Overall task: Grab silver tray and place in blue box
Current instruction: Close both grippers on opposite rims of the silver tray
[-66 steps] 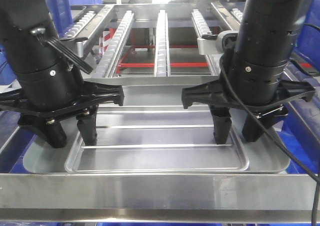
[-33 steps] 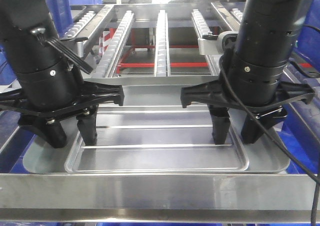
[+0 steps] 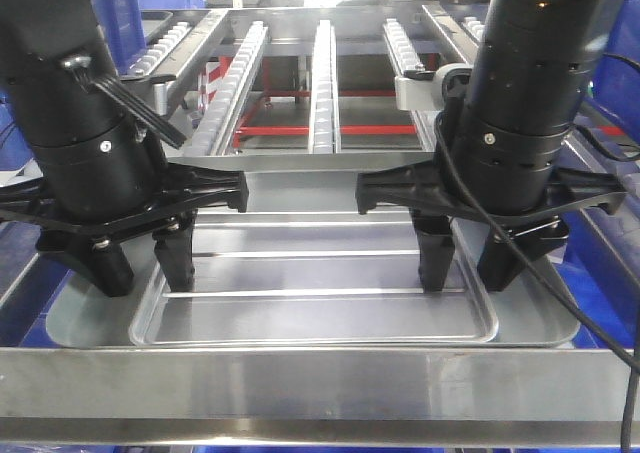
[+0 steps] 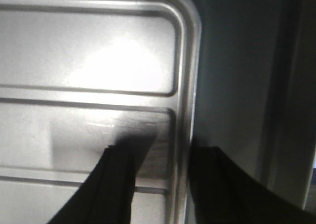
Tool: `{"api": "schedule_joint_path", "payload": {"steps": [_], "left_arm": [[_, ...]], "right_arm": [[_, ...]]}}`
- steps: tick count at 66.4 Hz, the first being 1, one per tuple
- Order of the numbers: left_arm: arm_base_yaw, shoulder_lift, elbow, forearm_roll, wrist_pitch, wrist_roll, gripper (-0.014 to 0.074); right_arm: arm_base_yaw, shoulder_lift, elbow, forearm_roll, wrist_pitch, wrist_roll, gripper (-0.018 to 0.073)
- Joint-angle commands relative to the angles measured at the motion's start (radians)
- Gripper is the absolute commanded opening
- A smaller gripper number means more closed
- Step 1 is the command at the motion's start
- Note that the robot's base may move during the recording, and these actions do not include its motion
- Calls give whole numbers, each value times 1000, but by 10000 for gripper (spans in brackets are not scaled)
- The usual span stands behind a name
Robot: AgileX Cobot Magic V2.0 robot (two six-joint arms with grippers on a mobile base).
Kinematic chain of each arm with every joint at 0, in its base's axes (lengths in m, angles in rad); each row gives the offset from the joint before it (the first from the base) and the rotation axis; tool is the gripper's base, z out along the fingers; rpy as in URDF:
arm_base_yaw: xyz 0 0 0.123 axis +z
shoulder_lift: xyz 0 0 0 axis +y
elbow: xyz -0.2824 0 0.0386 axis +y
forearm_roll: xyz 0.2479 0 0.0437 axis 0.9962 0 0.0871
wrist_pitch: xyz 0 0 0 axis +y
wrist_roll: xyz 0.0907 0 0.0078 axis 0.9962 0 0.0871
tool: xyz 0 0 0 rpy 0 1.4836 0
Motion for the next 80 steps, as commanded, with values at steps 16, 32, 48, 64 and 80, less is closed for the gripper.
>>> {"api": "schedule_joint_path", "payload": {"steps": [16,32,48,64,80], "left_arm": [[-8,-39,-27,6,-21,-10,211],[-8,-39,-27,6,-20,-10,211],[-8,-39,-27,6,-20,-10,210],[-8,-39,-27,6,-16,-10,92],[-8,-39,-27,6,-16,-10,-15]], "right_arm": [[0,-39,-29,-4,-38,-3,344],[0,-39,-29,-5,-27,-3,276],[-8,-39,-29,-12,-23,-3,230],[-27,-39,-29,-12,-23,-3,64],[-27,-39,-29,-12,-23,-3,54]]}}
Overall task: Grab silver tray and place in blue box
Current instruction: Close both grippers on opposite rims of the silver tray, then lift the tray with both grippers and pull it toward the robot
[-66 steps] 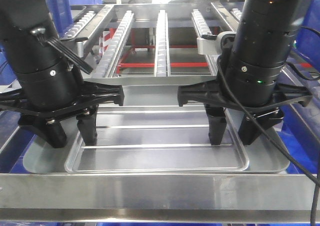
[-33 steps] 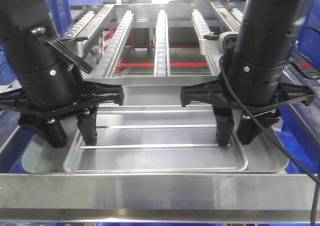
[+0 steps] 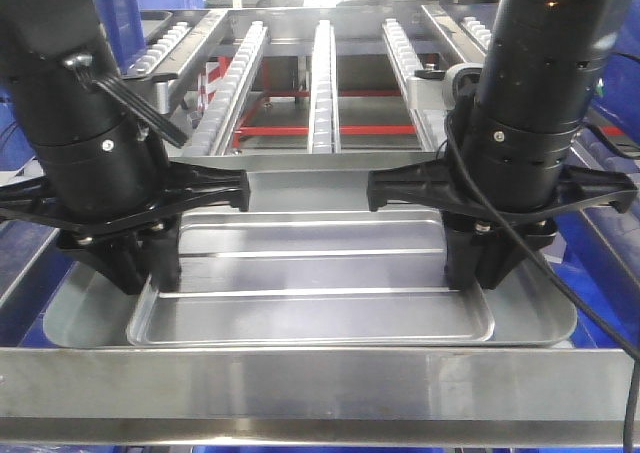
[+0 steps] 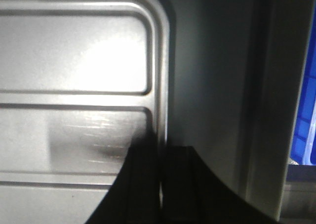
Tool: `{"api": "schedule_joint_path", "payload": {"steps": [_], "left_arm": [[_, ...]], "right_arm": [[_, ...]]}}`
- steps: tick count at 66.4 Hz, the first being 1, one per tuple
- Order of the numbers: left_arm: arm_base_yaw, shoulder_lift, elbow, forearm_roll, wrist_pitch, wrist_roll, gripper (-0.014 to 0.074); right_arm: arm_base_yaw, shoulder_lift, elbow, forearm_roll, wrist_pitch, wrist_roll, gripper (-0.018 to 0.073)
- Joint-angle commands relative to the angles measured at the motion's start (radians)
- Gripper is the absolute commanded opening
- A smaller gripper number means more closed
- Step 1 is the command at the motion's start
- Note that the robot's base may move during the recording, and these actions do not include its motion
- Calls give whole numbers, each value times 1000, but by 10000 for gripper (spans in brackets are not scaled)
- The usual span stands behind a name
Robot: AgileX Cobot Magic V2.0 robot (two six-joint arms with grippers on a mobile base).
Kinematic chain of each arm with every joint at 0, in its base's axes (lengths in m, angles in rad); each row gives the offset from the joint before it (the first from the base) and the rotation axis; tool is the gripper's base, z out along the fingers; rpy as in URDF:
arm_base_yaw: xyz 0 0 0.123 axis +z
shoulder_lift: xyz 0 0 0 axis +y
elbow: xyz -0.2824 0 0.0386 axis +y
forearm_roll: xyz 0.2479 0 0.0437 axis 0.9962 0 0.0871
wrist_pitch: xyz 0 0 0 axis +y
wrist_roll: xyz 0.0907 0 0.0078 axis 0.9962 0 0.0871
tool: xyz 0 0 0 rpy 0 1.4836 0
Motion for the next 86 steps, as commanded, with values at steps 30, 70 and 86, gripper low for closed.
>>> {"api": "schedule_joint_path", "payload": {"steps": [30,70,86], "left_arm": [[-5,-39,-39,2,36,-10,-15],[-5,-246,-56,-31,231,-10,-15],[-36,-336,41,-36,234,-75,-15]], "right_arm": [[-9,-49,-31,-11,-14,-4,54],[21,-248,-24,-2,162,41,60],[88,-325,50,-2,166,103,60]]}}
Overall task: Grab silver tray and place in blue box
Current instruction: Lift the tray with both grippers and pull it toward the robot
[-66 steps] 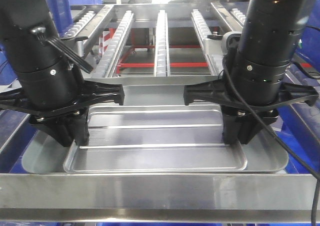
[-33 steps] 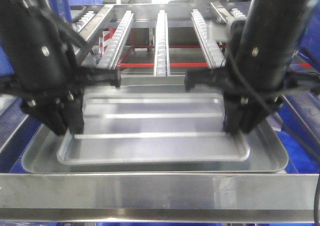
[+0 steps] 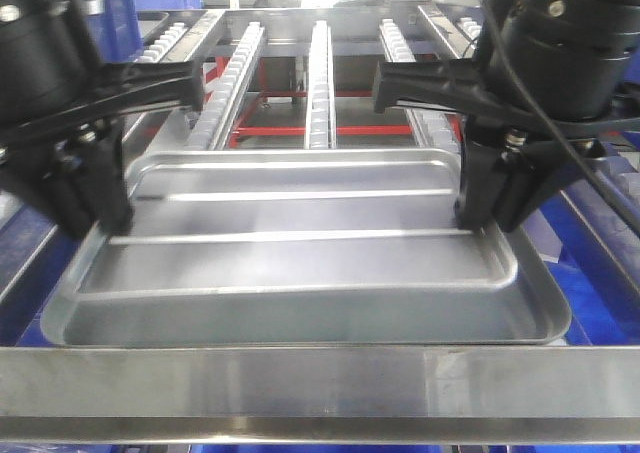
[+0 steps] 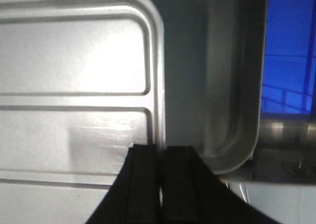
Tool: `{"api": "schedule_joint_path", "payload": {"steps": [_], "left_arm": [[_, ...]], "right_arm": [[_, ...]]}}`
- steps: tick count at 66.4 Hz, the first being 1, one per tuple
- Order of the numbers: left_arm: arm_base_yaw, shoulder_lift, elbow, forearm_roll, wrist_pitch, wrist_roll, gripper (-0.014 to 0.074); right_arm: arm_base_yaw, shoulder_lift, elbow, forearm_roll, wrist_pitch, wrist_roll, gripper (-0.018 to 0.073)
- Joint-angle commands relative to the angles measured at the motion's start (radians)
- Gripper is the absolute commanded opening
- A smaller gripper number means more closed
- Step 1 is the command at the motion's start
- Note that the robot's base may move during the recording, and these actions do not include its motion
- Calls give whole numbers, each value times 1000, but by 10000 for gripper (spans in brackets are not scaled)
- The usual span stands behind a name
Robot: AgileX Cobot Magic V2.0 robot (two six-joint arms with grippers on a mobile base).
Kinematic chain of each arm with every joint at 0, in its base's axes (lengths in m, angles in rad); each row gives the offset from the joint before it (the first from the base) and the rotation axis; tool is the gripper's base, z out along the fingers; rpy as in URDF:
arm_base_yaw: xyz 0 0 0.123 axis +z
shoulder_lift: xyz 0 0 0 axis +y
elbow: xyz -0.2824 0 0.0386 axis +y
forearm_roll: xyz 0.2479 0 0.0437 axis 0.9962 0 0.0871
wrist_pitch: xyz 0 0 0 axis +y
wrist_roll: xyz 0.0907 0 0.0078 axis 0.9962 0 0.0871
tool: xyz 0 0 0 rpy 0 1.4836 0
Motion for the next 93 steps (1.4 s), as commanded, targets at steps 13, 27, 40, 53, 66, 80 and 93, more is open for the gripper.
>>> {"api": "schedule_joint_path", "payload": {"steps": [13,27,40,53,66,80,93], "left_arm": [[-125,-158,78,114,71,-177,-15],[-275,-194,92,182,135,-313,-15],[-392,-198,92,233,187,-407,-15],[-426,-198,92,229,185,-428,-15],[-426,-198,92,222,187,-428,-15],[-426,-198,92,222,187,-407,-15],[-444,-198,92,213,178,-371,-15]], "right_arm": [[93,-148,84,-51,38,107,60],[187,-234,154,-103,76,232,60],[285,-305,210,-185,129,371,60],[326,-308,215,-205,149,398,60],[327,-308,215,-206,144,402,60],[325,-308,215,-206,134,402,60],[325,-308,215,-206,123,402,60]]}}
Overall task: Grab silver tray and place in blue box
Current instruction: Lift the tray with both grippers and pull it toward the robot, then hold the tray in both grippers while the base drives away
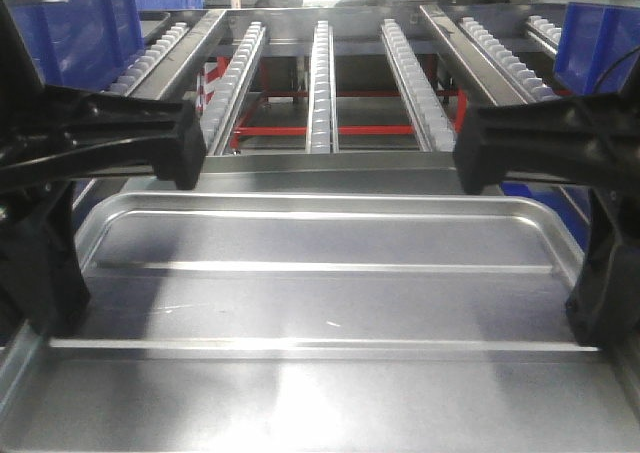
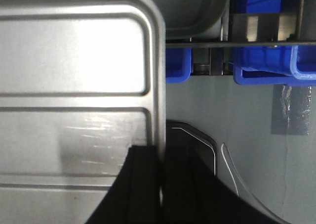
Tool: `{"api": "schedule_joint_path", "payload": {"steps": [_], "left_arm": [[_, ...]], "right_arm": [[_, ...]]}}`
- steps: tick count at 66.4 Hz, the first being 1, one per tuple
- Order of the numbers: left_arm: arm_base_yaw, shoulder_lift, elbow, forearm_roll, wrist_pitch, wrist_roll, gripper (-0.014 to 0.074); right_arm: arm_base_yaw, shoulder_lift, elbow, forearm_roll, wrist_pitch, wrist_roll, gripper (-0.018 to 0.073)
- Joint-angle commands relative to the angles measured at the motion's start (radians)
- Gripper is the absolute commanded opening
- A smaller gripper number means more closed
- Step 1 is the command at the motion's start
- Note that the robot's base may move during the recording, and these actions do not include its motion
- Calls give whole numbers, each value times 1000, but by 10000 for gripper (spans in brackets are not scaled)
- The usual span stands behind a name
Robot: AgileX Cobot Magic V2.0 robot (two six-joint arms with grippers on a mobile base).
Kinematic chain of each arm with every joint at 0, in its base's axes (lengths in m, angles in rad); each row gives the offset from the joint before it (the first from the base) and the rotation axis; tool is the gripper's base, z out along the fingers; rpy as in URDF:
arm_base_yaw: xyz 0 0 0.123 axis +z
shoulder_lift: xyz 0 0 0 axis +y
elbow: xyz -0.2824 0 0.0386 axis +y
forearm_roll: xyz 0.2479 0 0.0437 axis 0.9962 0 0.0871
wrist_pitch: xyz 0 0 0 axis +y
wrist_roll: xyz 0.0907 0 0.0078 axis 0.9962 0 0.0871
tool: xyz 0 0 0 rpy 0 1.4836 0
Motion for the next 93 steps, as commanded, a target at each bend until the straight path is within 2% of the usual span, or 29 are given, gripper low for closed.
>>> {"api": "schedule_joint_path", "payload": {"steps": [1,44,56,93], "left_arm": [[-14,-30,-22,24,3,10,-15],[-14,-30,-22,10,14,8,-15],[-14,-28,-22,21,71,12,-15],[-14,-28,-22,21,81,12,-15]], "right_arm": [[-2,-26,-24,-49,-15,0,60],[-2,-26,-24,-49,-19,0,59],[-2,-26,-24,-49,-19,0,59],[-2,-26,-24,-49,-19,0,59]]}}
